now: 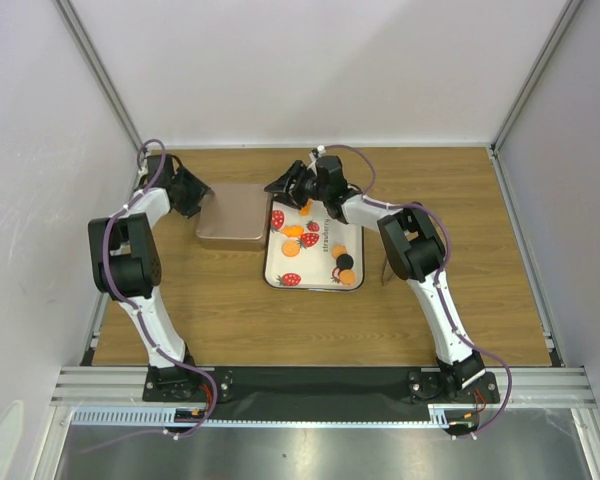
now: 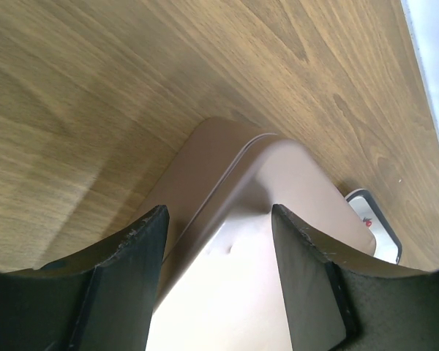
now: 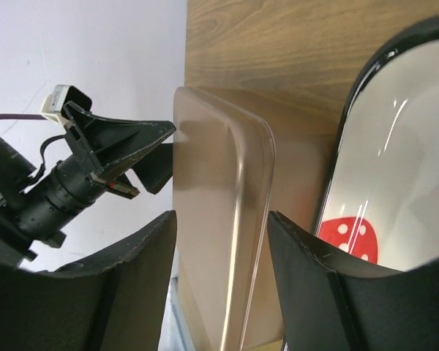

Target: Pack the cookies

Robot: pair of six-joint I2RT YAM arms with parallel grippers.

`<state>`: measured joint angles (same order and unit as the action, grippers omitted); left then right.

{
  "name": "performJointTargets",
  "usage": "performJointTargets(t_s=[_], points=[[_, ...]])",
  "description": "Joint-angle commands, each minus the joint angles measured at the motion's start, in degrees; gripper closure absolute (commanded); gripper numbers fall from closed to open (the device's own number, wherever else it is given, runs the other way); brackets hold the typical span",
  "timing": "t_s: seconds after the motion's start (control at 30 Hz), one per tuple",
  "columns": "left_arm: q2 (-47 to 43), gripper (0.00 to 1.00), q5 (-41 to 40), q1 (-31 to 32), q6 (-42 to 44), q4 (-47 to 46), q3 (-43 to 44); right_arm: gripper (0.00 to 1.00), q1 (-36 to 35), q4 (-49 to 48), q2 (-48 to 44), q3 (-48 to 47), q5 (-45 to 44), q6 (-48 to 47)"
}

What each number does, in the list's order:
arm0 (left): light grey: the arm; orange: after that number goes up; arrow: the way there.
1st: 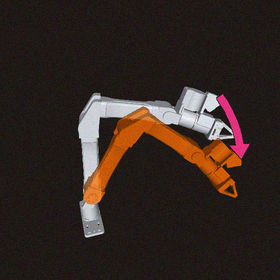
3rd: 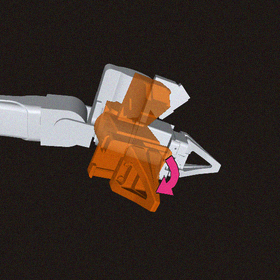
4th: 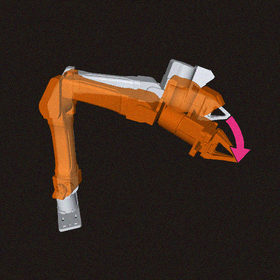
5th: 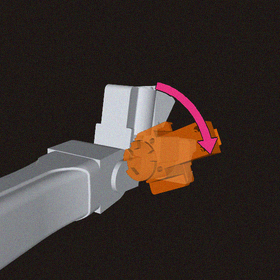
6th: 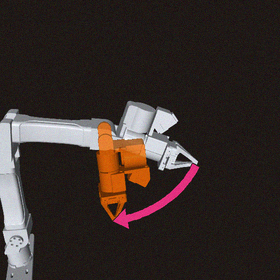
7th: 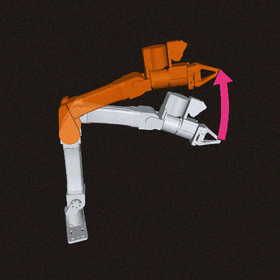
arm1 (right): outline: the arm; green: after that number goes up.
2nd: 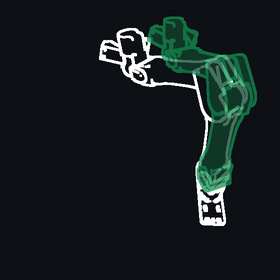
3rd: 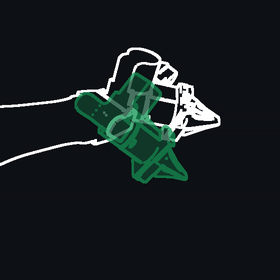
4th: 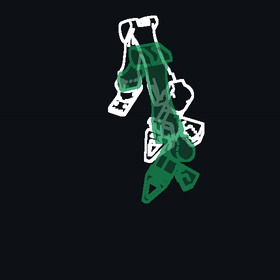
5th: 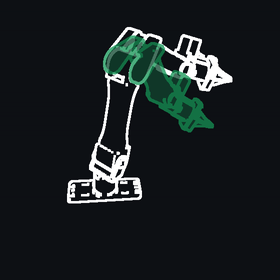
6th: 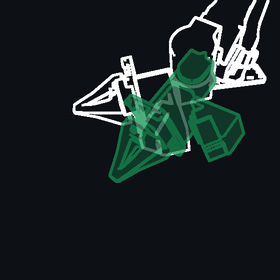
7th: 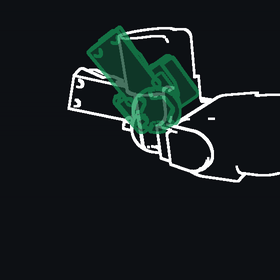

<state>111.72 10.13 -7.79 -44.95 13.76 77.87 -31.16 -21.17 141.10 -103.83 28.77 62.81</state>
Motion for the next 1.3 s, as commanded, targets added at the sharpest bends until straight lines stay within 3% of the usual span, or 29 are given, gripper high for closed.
performJointTargets(t_s=[0.0,0.43,0.9,1.27], points=[[0.95,0.36,-1.25,0.67,1.88,1.09,2.64,0.41,-0.48,4.99,-0.65,-4.79,-1.26,-4.44],[2.54,0.36,-3.18,1.9,2.23,2.5,3.17,0.41,-1.19,15.79,2.6,-10.69,-3.72,-9.45],[2.71,0.36,-3.63,2.08,2.41,3.03,2.73,0.41,-2.24,19.32,4.71,-14.03,-4.78,-10.69],[2.8,0.36,-3.63,2.08,2.59,3.2,2.73,0.5,-2.94,25.47,6.73,-16.93,-7.51,-9.81]])
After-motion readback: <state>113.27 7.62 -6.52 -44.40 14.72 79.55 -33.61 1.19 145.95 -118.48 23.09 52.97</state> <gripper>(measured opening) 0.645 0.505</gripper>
